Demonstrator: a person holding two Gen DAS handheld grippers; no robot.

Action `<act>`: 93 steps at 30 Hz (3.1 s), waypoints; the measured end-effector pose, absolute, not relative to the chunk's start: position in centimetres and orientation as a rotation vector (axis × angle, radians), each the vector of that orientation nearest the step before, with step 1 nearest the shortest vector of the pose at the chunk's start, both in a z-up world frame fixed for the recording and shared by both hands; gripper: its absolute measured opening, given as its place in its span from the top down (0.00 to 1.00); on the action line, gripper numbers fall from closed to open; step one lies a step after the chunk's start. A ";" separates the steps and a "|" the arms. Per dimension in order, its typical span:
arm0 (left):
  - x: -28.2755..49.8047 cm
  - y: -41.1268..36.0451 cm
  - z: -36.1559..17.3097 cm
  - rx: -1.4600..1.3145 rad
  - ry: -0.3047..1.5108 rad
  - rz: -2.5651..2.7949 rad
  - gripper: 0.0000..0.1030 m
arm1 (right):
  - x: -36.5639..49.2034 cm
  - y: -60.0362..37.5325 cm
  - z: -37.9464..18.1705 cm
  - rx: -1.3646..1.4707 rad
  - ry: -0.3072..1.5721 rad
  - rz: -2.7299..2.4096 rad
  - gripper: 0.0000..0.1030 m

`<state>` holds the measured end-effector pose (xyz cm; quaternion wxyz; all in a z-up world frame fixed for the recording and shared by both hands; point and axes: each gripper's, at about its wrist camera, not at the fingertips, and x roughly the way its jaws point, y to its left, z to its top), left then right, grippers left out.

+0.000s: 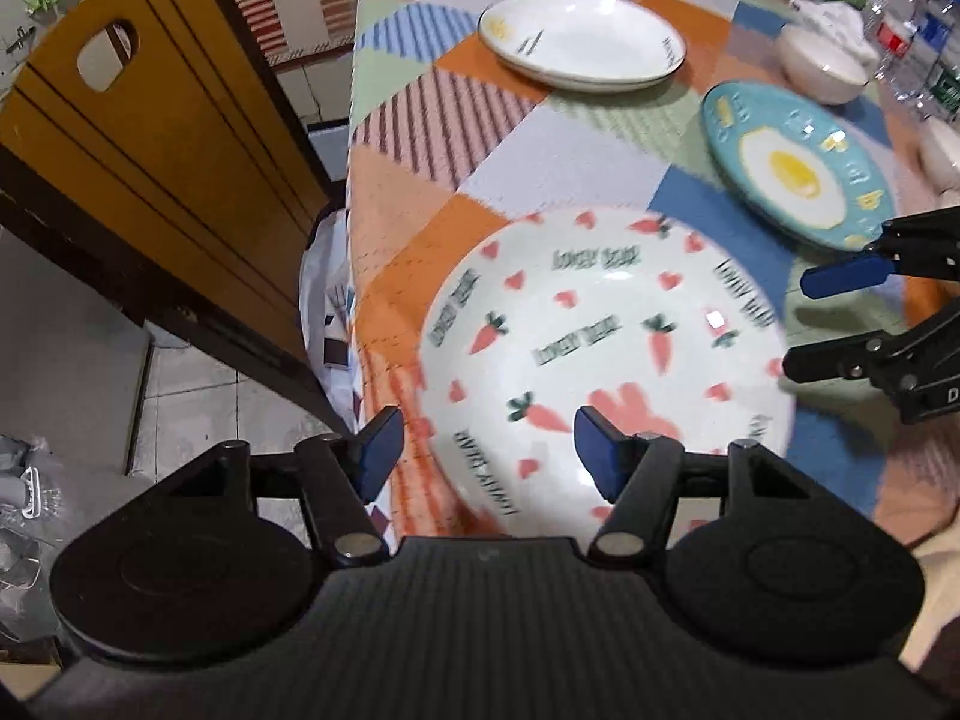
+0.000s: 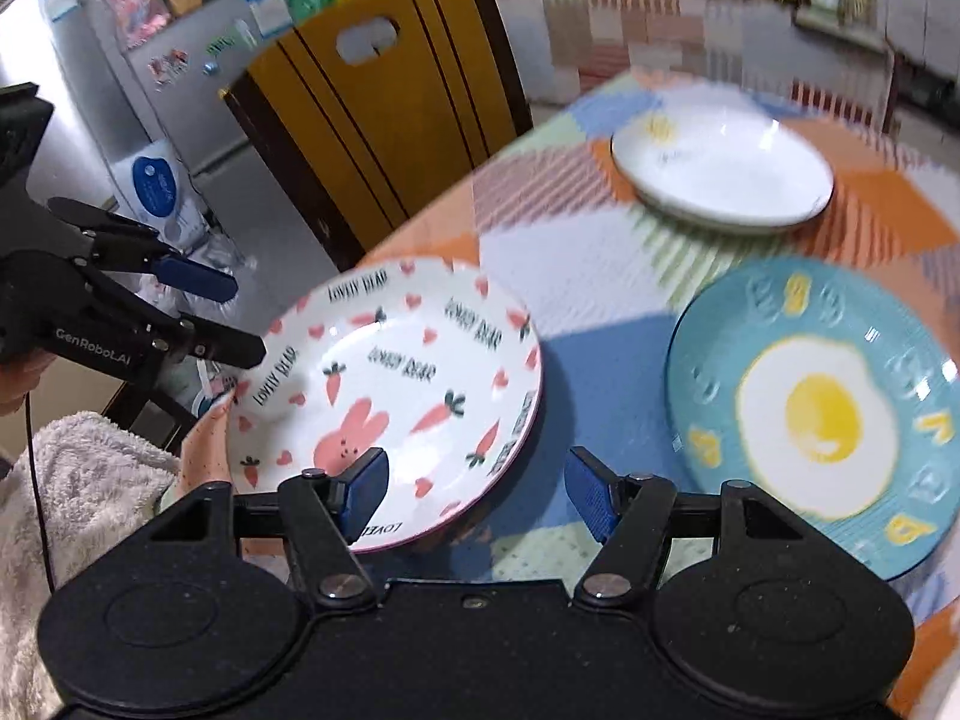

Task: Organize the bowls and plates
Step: 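Close both grippers on the rim of the white bunny plate, then carry the bunny plate onto the blue egg plate and open both grippers, then close both grippers on the rim of the white sun plate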

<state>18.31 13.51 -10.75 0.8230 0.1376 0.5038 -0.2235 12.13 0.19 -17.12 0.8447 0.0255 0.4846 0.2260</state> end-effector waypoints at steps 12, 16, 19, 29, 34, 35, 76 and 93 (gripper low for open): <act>20.1 14.4 -15.1 0.238 1.174 -0.473 0.69 | 12.4 1.3 -21.3 0.202 1.064 0.486 0.60; 19.7 14.6 -15.0 0.192 1.168 -0.445 0.75 | 12.3 1.2 -21.5 0.214 1.034 0.444 0.70; 19.4 15.2 -14.9 0.139 1.181 -0.430 0.78 | 12.4 0.7 -21.7 0.211 0.994 0.418 0.78; 17.6 13.6 -12.2 0.097 1.127 -0.423 0.77 | 12.8 -2.1 -20.4 0.231 0.986 0.476 0.78; 16.9 12.7 -10.5 0.084 1.101 -0.428 0.77 | 12.9 -4.8 -18.0 0.236 0.937 0.460 0.79; 16.9 12.6 -10.2 0.079 1.099 -0.432 0.77 | 12.7 -5.4 -17.2 0.221 0.923 0.452 0.79; 23.2 5.4 -19.6 0.113 1.257 -0.541 0.75 | 15.6 -17.8 -17.6 0.075 1.008 0.047 0.72; 24.1 7.8 -16.9 0.092 1.213 -0.564 0.77 | 16.2 -13.4 -16.5 -0.164 0.968 -0.158 0.65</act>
